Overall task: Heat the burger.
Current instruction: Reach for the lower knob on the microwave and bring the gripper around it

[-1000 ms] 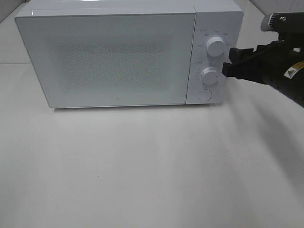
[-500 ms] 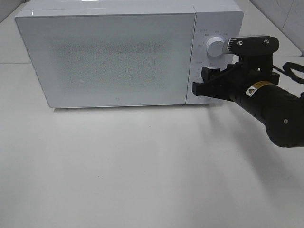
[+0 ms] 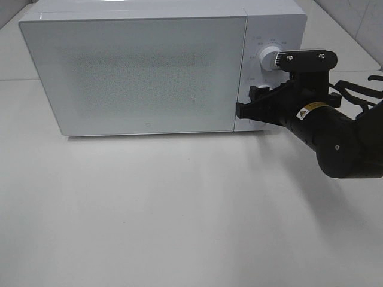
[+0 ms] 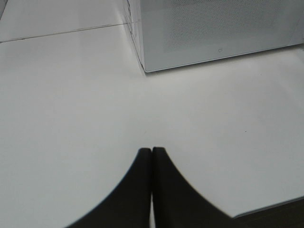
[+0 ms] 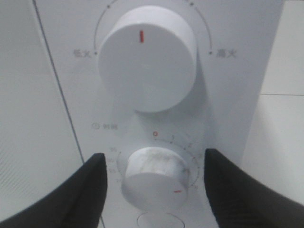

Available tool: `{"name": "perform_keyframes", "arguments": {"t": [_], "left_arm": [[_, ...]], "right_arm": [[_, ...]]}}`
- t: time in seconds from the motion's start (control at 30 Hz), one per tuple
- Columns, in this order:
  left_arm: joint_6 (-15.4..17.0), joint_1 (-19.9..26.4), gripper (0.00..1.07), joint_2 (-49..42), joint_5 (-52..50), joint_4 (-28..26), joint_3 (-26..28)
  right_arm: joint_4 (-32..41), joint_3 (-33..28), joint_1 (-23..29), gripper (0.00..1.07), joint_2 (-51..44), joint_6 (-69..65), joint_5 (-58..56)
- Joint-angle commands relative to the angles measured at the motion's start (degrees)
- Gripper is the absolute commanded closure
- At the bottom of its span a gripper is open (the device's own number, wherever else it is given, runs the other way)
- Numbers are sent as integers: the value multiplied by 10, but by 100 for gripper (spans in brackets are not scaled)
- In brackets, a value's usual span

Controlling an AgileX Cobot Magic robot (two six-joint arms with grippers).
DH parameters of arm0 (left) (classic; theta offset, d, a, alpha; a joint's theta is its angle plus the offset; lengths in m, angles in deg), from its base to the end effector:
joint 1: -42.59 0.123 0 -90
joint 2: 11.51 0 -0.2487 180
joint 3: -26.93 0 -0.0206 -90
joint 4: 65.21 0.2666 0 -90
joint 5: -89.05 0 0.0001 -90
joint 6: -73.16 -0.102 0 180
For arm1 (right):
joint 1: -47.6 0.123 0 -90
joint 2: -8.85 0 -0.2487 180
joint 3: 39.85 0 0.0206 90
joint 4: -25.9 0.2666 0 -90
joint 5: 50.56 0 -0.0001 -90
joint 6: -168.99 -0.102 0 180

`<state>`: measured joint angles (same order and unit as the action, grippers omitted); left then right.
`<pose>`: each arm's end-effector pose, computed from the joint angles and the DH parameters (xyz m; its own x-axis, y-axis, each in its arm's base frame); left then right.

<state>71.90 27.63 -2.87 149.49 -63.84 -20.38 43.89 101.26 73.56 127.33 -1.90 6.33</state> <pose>0.0535 -0.0121 0.2813 -0.4210 0.1474 -0.8950 0.2545 0.9663 0.0395 0.3142 0.1236 0.0832 -0.1872 -0.0733 -0.9796 -0.1921 0.9807 -0.0367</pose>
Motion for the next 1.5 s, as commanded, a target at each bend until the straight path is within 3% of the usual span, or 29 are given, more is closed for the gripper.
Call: {"name": "perform_keyframes", "arguments": {"t": [0.03, 0.8, 0.97, 1.03, 1.07, 1.1, 1.13, 1.2, 1.5], "left_arm": [[1, 1, 106, -13, -9, 0, -2], [1, 1, 106, -13, -9, 0, -2], [1, 1, 106, -13, -9, 0, -2], [1, 1, 106, -13, -9, 0, -2], [1, 1, 106, -13, -9, 0, -2], [1, 1, 106, -13, -9, 0, -2], [1, 1, 106, -13, -9, 0, -2], [1, 1, 106, -13, -9, 0, -2], [1, 1, 106, -13, -9, 0, -2]], "right_arm": [[24, 13, 1, 50, -1, 22, 3], [15, 18, 1, 51, 34, 19, 52], [15, 18, 1, 62, 34, 19, 52], [15, 18, 1, 83, 34, 19, 52], [15, 18, 1, 83, 34, 19, 52], [15, 18, 1, 89, 34, 19, 52], [15, 18, 1, 103, 34, 19, 52], [15, 18, 1, 107, 34, 19, 52], [15, 18, 1, 107, 34, -70, 56]]}}
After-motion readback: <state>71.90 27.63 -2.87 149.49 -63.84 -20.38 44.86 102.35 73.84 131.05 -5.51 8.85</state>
